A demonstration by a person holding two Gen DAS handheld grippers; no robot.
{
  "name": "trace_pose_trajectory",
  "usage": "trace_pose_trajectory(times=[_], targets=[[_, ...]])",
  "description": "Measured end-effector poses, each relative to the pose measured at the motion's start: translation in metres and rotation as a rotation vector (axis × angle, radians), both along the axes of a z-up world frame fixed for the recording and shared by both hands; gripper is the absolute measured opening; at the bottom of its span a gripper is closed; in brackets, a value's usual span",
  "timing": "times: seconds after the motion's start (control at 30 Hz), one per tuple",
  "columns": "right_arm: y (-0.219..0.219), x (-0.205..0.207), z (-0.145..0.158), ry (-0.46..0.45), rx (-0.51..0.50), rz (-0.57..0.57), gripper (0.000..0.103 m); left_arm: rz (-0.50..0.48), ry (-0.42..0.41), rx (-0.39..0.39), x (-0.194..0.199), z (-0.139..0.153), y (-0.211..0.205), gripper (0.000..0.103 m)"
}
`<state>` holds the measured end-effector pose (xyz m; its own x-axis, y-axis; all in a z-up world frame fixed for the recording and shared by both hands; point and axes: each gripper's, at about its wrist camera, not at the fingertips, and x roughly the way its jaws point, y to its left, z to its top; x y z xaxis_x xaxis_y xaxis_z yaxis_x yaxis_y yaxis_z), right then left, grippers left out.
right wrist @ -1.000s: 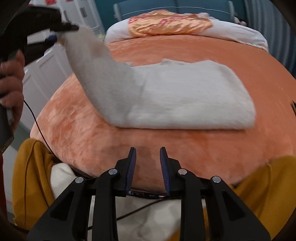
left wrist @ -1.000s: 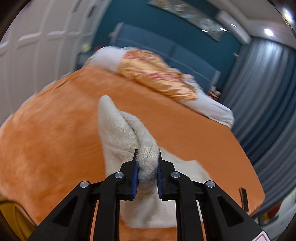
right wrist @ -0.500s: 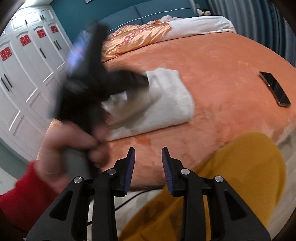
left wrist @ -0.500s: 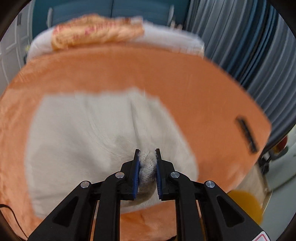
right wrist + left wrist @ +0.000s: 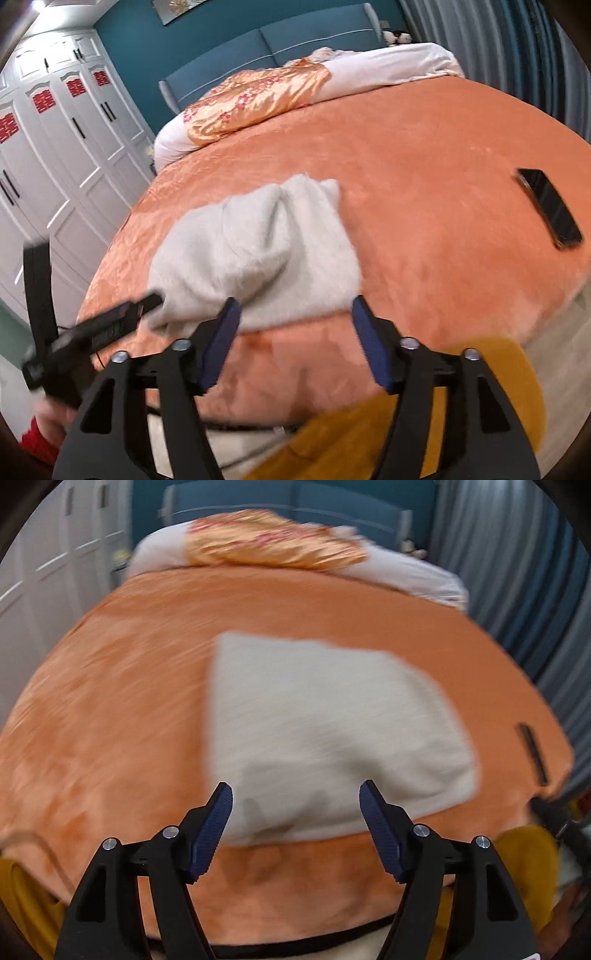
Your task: Fold small clothes
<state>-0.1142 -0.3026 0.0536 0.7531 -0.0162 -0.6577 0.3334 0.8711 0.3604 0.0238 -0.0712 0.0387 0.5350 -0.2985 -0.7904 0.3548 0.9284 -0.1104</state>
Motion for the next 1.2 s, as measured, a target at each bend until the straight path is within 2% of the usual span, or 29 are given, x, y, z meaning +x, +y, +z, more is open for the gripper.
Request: trace_pose_trajectory(times=[0.1, 0.17, 0.37, 0.47, 0.5, 0.53, 0.57, 0.6, 0.67, 0.73, 0.77, 0.83, 0.87, 0.9, 0.93, 0.97, 1.0, 1.07, 1.2], targets=[[0.003, 0.026, -0.012, 0.023, 0.024, 0.041, 0.064, 0.073, 0.057, 0.004, 0.009, -0.015, 0.028, 0.069], [0.008, 0.042, -0.019, 0.042, 0.047, 0.072, 0.065, 0.086, 0.071, -0.006, 0.010, -0.019, 0.040, 0.069], [0.008, 0.077, -0.033, 0.049, 0.139, 0.086, 0.069, 0.005, 0.067, 0.039, 0.002, -0.031, 0.026, 0.072], [0.006, 0.100, -0.045, 0.085, 0.172, 0.088, 0.068, 0.011, 0.062, 0.049, 0.002, -0.037, 0.023, 0.072], [0.006, 0.106, -0.049, 0.105, 0.173, 0.090, 0.048, 0.016, 0.066, 0.052, 0.005, -0.039, 0.022, 0.071], [0.008, 0.114, -0.052, 0.118, 0.178, 0.116, 0.032, 0.020, 0.070, 0.052, 0.007, -0.038, 0.020, 0.067], [0.010, 0.117, -0.049, 0.121, 0.153, 0.124, 0.023, 0.027, 0.075, 0.047, 0.011, -0.038, 0.020, 0.059], [0.012, 0.115, -0.040, 0.087, 0.126, 0.124, 0.018, 0.025, 0.080, 0.039, 0.012, -0.036, 0.020, 0.055], [0.012, 0.095, -0.001, -0.083, 0.086, 0.119, 0.016, 0.004, 0.080, 0.019, 0.014, -0.029, 0.020, 0.037], [0.007, 0.071, 0.031, -0.231, 0.095, 0.108, 0.015, -0.017, 0.058, 0.010, 0.012, -0.021, 0.018, 0.037], [0.005, 0.062, 0.038, -0.260, 0.066, 0.087, 0.015, -0.025, 0.046, 0.005, 0.012, -0.018, 0.016, 0.037], [0.000, 0.067, 0.021, -0.157, -0.030, 0.049, 0.016, -0.023, 0.044, 0.033, 0.013, -0.021, 0.009, 0.037], [-0.006, 0.079, -0.005, -0.013, -0.087, 0.015, 0.017, -0.017, 0.065, 0.043, 0.017, -0.028, 0.005, 0.037], [-0.016, 0.092, -0.039, 0.148, -0.083, -0.002, 0.017, -0.011, 0.095, 0.042, 0.020, -0.034, 0.004, 0.037], [-0.023, 0.095, -0.059, 0.218, -0.037, -0.013, 0.017, -0.004, 0.132, 0.032, 0.023, -0.040, 0.004, 0.037], [-0.030, 0.089, -0.066, 0.210, 0.029, -0.032, 0.019, 0.000, 0.165, 0.012, 0.022, -0.042, 0.004, 0.037], [-0.033, 0.084, -0.059, 0.171, 0.066, -0.034, 0.023, 0.002, 0.167, 0.005, 0.020, -0.039, 0.005, 0.036], [-0.033, 0.075, -0.041, 0.123, 0.048, -0.053, 0.031, -0.002, 0.140, -0.013, 0.011, -0.024, 0.010, 0.034], [-0.034, 0.049, -0.018, 0.047, 0.002, -0.077, 0.032, -0.009, 0.100, -0.113, -0.002, 0.013, 0.027, 0.037]])
